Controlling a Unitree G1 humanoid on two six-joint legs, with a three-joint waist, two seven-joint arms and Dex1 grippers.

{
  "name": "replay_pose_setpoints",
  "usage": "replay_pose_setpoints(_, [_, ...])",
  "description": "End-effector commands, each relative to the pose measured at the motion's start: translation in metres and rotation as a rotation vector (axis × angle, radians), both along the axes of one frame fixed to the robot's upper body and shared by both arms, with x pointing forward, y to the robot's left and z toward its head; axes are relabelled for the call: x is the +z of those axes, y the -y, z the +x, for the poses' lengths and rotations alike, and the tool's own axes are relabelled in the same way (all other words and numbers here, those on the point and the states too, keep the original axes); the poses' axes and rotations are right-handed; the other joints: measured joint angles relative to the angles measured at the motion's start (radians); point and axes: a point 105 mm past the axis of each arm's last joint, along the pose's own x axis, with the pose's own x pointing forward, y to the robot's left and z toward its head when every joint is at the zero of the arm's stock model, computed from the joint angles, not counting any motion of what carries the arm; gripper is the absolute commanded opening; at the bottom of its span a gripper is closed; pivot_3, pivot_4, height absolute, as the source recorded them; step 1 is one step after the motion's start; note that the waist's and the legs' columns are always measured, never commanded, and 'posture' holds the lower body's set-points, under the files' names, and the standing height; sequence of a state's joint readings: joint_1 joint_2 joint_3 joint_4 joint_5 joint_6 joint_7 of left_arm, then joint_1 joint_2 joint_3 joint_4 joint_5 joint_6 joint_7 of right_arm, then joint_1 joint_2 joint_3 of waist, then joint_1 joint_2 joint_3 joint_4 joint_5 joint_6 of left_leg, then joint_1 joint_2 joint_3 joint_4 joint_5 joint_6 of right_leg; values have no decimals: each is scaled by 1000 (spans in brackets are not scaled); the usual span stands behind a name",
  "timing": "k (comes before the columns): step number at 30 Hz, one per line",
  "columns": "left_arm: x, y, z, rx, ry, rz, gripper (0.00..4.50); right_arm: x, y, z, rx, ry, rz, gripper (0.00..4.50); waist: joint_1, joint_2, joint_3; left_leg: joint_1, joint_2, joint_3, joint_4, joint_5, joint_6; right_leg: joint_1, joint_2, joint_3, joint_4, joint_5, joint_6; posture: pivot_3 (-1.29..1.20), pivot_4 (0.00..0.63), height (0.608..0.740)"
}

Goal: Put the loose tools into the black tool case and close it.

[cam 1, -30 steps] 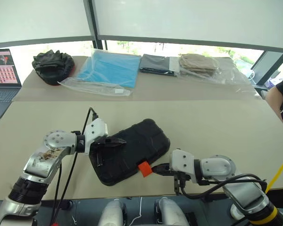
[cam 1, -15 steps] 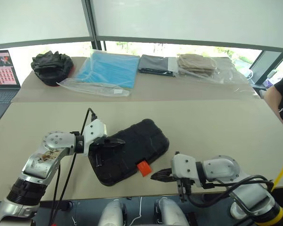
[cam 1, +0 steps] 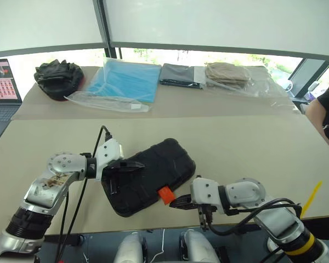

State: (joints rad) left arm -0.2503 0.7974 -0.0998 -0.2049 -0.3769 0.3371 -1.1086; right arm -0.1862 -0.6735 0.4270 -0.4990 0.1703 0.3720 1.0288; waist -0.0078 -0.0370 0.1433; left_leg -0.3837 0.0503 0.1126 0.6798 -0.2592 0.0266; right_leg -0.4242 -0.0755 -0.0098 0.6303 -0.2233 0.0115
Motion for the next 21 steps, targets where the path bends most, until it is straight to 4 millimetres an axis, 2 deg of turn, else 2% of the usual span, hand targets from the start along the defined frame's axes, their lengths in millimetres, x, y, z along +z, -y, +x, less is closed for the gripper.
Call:
replay_pose_setpoints(1, [-25, -10, -5, 42, -95, 69, 13, 14, -8, 4, 14, 77, 48, 0, -2, 0, 0, 0, 0, 0, 0, 0, 0, 0, 0, 0, 0, 0, 0, 0, 150, 740])
replay_pose_setpoints(4, [-26, -10, -6, 46, -96, 67, 13, 17, -8, -1, 32, 60, 65, 0, -4, 0, 0, 1, 0, 0, 0, 0, 0, 0, 0, 0, 0, 0, 0, 0, 150, 740])
replay_pose_setpoints(10, [-28, -9, -9, 47, -103, 66, 13, 24, 6, -15, 72, 27, 61, 0, -3, 0, 0, 0, 1, 0, 0, 0, 0, 0, -1, 0, 0, 0, 0, 0, 150, 740])
replay_pose_setpoints(14, [-30, -10, -12, 45, -113, 71, 13, 37, -3, -9, 69, 55, 108, 0, -5, 0, 0, 0, 1, 0, -1, -1, 0, 0, -1, 0, -1, 0, -1, 0, 150, 740])
replay_pose_setpoints(21, [-29, -9, -12, 45, -112, 69, 13, 21, -7, 8, 39, 89, 64, 0, -4, 0, 0, 0, 0, 0, -1, -1, 0, 0, -1, 0, -1, 0, -1, 0, 150, 740])
